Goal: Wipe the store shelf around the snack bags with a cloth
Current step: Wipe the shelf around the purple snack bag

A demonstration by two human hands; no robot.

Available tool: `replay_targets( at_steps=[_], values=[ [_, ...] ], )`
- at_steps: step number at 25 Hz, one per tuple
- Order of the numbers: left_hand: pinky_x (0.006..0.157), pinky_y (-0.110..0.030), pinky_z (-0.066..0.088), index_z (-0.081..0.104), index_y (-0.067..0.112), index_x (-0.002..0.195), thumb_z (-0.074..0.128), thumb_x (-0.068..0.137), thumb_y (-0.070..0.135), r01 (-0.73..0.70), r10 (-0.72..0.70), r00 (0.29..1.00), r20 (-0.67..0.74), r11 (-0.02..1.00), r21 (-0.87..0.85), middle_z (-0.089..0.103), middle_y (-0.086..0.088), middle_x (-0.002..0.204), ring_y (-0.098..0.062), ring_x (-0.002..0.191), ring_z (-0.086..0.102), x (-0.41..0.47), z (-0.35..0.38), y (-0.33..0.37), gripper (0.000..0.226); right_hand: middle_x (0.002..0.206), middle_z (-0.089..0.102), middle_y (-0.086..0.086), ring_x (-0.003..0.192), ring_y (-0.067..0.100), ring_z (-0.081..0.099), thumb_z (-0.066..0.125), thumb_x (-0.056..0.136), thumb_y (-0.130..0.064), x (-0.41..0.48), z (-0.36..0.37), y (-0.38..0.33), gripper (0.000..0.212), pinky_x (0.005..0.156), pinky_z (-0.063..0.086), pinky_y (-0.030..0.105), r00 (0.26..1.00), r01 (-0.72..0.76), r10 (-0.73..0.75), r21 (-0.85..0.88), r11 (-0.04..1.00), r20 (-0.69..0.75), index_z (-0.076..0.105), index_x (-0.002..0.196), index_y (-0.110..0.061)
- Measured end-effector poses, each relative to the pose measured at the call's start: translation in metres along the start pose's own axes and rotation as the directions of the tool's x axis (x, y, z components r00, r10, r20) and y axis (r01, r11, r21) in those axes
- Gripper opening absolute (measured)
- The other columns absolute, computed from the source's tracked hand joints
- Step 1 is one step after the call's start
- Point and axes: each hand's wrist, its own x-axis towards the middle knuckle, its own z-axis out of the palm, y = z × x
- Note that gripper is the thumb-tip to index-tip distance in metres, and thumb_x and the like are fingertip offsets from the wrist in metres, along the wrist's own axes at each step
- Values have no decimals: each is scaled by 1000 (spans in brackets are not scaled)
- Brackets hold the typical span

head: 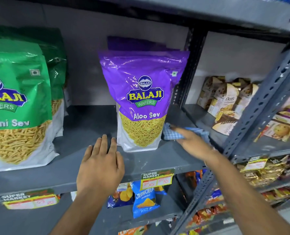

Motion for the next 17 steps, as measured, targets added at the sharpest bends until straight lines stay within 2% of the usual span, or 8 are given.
replay_targets(
  at_steps=[2,4,6,8,9,13,15,17],
  values=[
    [126,-51,36,49,11,157,11,100,41,3,-3,1000,5,1000,-4,46,-17,165,-30,154,43,1,0,0,74,140,56,-17,127,5,51,50,97,-26,-9,-8,0,38,109,40,30,996,-31,37,-68,997,87,58,130,-42],
    [126,-51,37,49,11,156,12,100,42,5,-5,1000,6,1000,-8,47,-18,164,-31,153,45,0,0,0,74,116,70,-4,104,14,63,50,93,-15,16,-29,-12,23,84,48,27,980,-28,65,-191,981,189,67,102,-28],
    [127,-51,34,47,12,158,11,99,42,1,-1,1000,21,1000,-2,45,-17,165,-30,155,42,0,-1,0,75,94,72,10,85,26,64,50,85,-9,55,-58,-35,17,66,48,26,992,-114,125,-289,951,18,65,85,-17],
    [127,-50,33,47,12,158,11,99,42,5,-5,1000,19,1000,-6,44,-17,166,-30,155,41,1,-3,0,75,112,70,20,98,36,67,51,86,-17,99,-77,-47,33,78,53,31,963,-206,145,-275,939,-227,68,113,-15],
    [127,-50,32,47,11,158,11,99,42,5,-5,1000,20,1000,-8,44,-17,166,-30,156,40,2,-3,0,75,125,66,22,110,38,65,51,90,-18,116,-75,-47,39,87,51,35,952,-211,132,-277,938,-277,64,127,-17],
    [127,-51,31,47,10,157,11,98,41,-1,1,1000,7,1000,-30,43,-18,166,-32,156,39,0,-4,1,77,139,60,15,126,25,57,48,96,-12,133,-27,-29,37,98,40,27,997,-73,72,-276,958,-14,64,129,-15],
    [127,-52,32,49,10,156,11,97,42,-3,3,1000,-5,999,-34,44,-19,165,-33,155,41,0,-2,1,77,135,64,11,123,21,58,45,94,-9,132,-12,-15,40,101,38,24,997,-26,40,-222,975,62,69,123,-19],
    [126,-52,32,50,10,155,11,97,42,-2,2,1000,-11,1000,-22,45,-20,165,-33,154,42,1,2,-1,77,117,73,4,103,19,65,48,88,-20,128,-8,-11,34,100,44,31,997,5,8,-159,987,80,76,99,-34]
  ],
)
